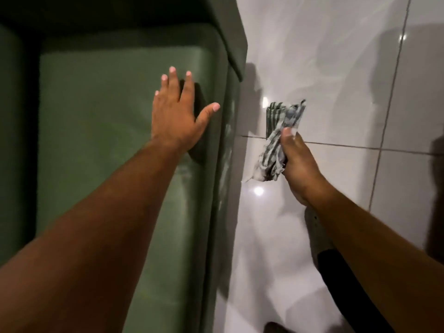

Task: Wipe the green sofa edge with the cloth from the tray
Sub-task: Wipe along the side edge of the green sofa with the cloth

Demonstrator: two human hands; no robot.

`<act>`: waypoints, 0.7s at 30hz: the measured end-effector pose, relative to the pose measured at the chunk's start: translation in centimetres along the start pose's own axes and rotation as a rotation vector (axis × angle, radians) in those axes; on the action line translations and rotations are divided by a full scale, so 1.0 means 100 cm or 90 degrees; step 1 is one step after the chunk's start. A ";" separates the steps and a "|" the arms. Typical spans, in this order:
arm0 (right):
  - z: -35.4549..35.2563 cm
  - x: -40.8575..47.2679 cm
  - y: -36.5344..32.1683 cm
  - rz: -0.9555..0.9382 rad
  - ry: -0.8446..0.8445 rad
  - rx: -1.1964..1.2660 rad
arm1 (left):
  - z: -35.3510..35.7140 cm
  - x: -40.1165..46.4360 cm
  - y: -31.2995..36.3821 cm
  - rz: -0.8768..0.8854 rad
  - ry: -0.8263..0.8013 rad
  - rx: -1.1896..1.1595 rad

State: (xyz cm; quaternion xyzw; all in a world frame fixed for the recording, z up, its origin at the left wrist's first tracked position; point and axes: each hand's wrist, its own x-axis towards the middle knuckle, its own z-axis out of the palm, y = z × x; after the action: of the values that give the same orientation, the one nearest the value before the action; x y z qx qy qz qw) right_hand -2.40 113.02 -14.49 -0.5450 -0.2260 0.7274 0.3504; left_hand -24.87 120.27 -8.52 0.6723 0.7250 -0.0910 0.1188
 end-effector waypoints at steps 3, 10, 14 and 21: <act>0.011 0.025 0.020 0.026 -0.013 0.011 | 0.018 0.030 0.002 0.049 0.009 0.091; 0.050 0.060 0.098 0.078 -0.037 0.070 | 0.063 0.039 -0.006 0.054 0.203 0.144; 0.075 0.066 0.143 0.129 0.005 0.032 | 0.074 0.041 -0.011 0.077 0.273 0.130; 0.123 0.106 0.174 -0.036 0.093 -0.019 | 0.083 0.043 -0.013 0.105 0.315 0.121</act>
State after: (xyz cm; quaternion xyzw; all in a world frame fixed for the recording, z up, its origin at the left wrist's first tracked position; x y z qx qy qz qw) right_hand -20.43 110.37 -29.84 -0.5950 -0.2259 0.6722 0.3783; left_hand -26.03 121.85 -17.73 0.7387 0.6633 0.0186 -0.1187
